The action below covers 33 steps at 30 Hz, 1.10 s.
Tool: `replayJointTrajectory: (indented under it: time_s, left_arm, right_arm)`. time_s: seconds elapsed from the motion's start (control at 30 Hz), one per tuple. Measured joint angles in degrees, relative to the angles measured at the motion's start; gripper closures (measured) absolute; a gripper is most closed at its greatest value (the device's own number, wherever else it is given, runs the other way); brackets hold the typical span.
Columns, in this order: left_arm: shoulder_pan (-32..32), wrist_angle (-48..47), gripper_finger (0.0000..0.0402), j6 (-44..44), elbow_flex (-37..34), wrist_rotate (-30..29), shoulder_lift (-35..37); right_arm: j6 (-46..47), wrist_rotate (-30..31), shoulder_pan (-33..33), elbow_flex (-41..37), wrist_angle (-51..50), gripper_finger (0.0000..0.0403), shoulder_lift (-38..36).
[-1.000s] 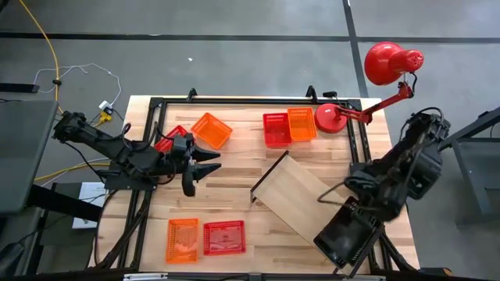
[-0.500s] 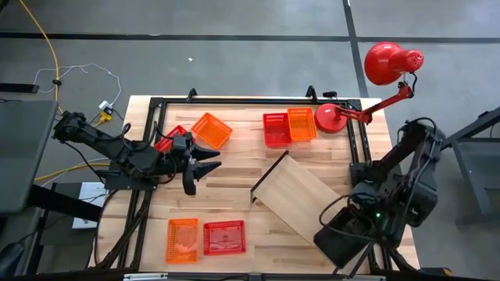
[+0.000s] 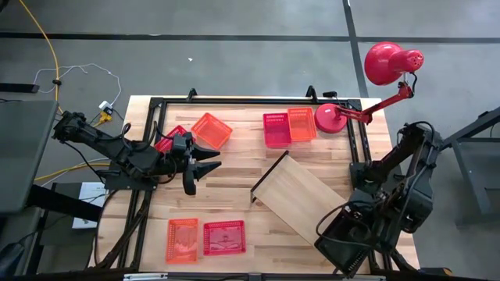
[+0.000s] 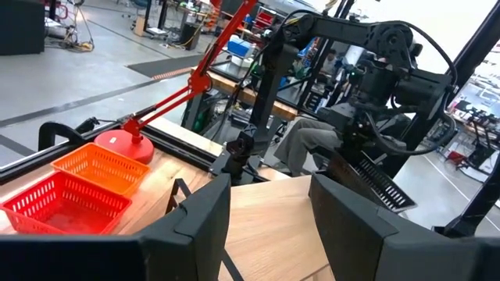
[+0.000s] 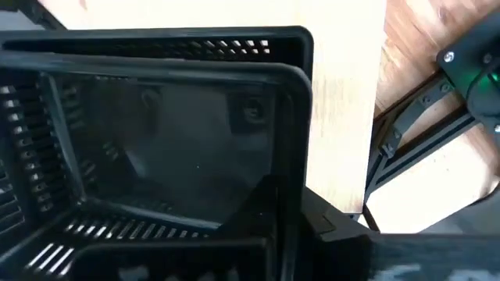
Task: Stack baskets on shelf by color
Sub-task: Stack the black bin on the black bins on the shelf
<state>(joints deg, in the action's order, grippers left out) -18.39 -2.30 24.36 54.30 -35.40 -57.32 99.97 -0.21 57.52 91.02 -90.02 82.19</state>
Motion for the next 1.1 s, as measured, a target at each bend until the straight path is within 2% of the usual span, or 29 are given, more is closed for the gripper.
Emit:
replayJointTrajectory:
  time_s: [0.2,0.4,0.77,0.9,1.1]
  left_arm:
    - [0.0,0.0,0.0236,0.0,0.0,0.0,0.0]
    - [0.0,0.0,0.0236,-0.1,0.0,0.0,0.0]
    - [0.0,0.0,0.0236,-0.5,0.0,0.0,0.0]
    - [0.0,0.0,0.0236,-0.9,0.0,0.0,0.0]
    - [0.0,0.0,0.0236,-1.0,0.0,0.0,-0.1]
  right_arm:
    - [-4.5,0.1,0.0,0.0,0.0,0.0403,0.0]
    - [-4.7,2.3,0.0,0.0,0.0,0.0403,0.0]
    - [-2.5,0.6,0.0,0.0,0.3,0.0397,0.0]
    - [-1.4,1.5,0.0,0.0,0.3,0.036,0.0]
    - [-1.0,1.6,-0.1,0.0,0.7,0.0269,-0.1]
